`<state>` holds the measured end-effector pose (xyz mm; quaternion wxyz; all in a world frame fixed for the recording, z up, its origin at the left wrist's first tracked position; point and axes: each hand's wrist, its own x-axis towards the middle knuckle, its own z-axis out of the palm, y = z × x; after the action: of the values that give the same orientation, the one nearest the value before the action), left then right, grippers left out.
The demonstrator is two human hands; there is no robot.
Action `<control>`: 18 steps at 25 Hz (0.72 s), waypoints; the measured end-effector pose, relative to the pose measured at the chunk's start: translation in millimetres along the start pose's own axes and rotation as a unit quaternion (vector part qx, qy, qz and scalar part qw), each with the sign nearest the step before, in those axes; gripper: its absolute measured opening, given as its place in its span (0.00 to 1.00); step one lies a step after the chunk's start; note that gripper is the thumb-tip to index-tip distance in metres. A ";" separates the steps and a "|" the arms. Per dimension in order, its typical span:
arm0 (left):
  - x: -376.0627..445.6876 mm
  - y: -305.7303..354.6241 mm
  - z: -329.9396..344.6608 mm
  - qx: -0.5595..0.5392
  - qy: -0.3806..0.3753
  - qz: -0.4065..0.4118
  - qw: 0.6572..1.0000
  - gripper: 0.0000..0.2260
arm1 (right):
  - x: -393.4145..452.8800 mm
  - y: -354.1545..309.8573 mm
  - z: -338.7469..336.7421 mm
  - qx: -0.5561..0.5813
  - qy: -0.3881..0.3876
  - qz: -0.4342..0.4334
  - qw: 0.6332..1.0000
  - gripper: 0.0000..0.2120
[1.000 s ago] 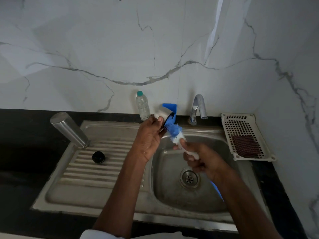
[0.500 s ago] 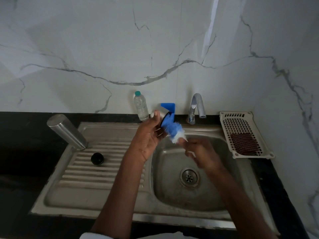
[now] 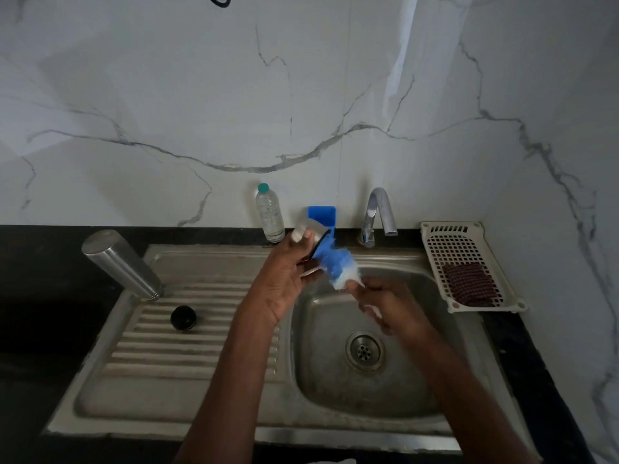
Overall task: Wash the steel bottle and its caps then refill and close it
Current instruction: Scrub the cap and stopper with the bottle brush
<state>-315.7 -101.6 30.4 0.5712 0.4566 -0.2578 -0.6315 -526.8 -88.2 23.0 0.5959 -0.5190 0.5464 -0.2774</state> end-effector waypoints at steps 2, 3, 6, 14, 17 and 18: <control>5.0 -1.9 0.4 0.022 0.050 -0.014 0.998 0.23 | 0.2 1.0 4.0 -0.310 0.156 -0.123 0.930 0.20; 7.2 -4.7 2.0 0.021 0.068 -0.012 0.997 0.23 | 0.0 0.7 7.7 -0.377 0.204 -0.158 0.890 0.22; 9.0 -13.9 10.1 -0.006 0.058 0.018 0.998 0.20 | 1.5 -7.5 6.8 -0.143 0.101 -0.018 0.984 0.15; 10.4 -8.8 -0.7 0.011 0.044 0.025 0.999 0.24 | 6.2 4.8 -9.2 0.105 -0.128 0.142 0.976 0.29; 9.1 -9.6 -7.2 -0.109 0.080 0.037 0.990 0.22 | 3.8 5.6 -16.1 0.030 -0.076 0.107 0.991 0.24; 8.4 -10.5 -9.2 -0.145 0.085 0.037 0.985 0.22 | 1.9 7.7 -16.5 0.022 -0.064 0.096 0.993 0.22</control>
<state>-312.2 -105.6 15.0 0.6744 0.4105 -0.1309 -0.5996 -543.6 -92.8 17.5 0.6647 -0.4674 0.5483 -0.1976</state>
